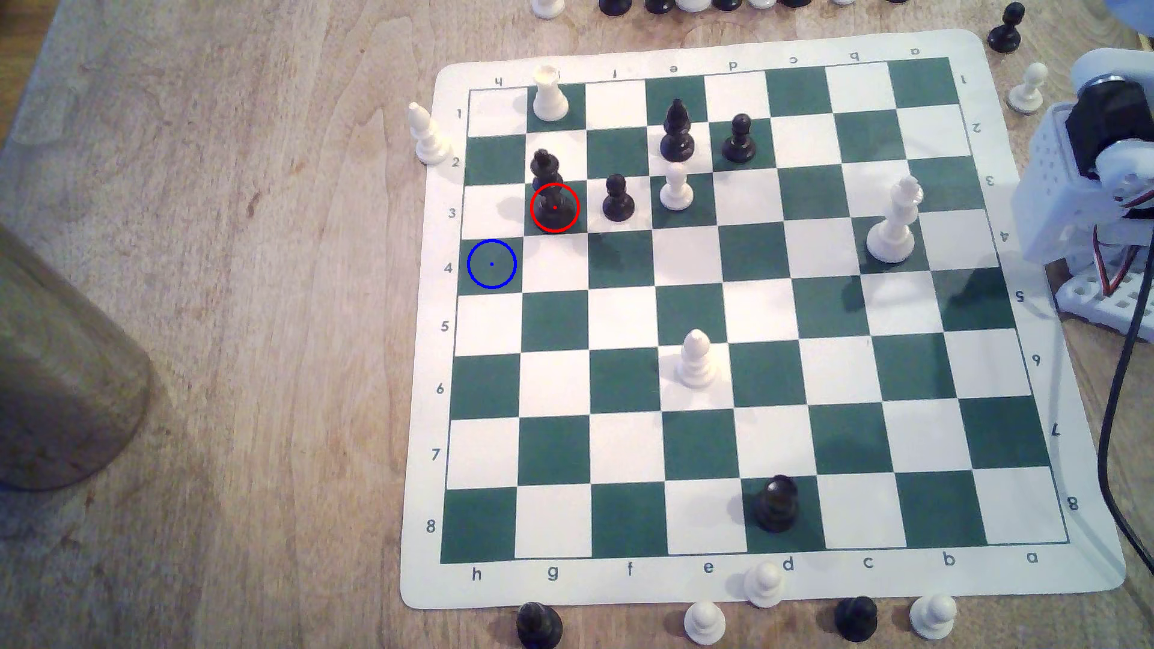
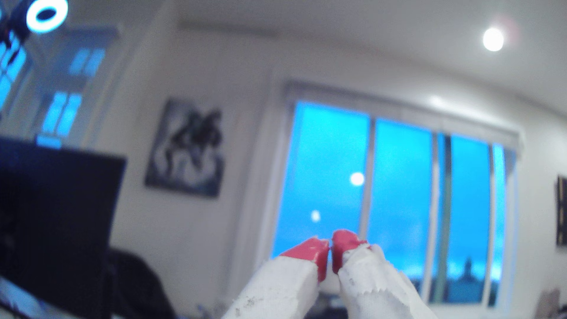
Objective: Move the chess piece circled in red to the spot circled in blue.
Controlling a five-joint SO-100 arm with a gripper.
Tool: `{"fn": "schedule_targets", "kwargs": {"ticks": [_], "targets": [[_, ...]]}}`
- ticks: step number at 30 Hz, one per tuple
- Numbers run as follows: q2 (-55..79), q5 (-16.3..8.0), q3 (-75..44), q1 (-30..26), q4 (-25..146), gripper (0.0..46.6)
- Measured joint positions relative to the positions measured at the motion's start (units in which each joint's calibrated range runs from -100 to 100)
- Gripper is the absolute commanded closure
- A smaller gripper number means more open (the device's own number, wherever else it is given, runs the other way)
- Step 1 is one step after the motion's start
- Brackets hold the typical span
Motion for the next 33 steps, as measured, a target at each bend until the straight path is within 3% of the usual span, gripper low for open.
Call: {"fn": "schedule_targets", "kwargs": {"ticks": [5, 11, 18, 24, 33], "targets": [[-0.3, 0.0, -7.0, 3.4, 27.3, 46.3], [1.8, -0.2, -11.9, 2.2, 48.4, 46.4], [8.5, -0.7, -14.6, 1.3, 55.5, 45.2], [29.7, -6.1, -24.2, 1.5, 55.5, 45.7], [46.9, -10.6, -33.7, 0.0, 53.7, 41.6]]}}
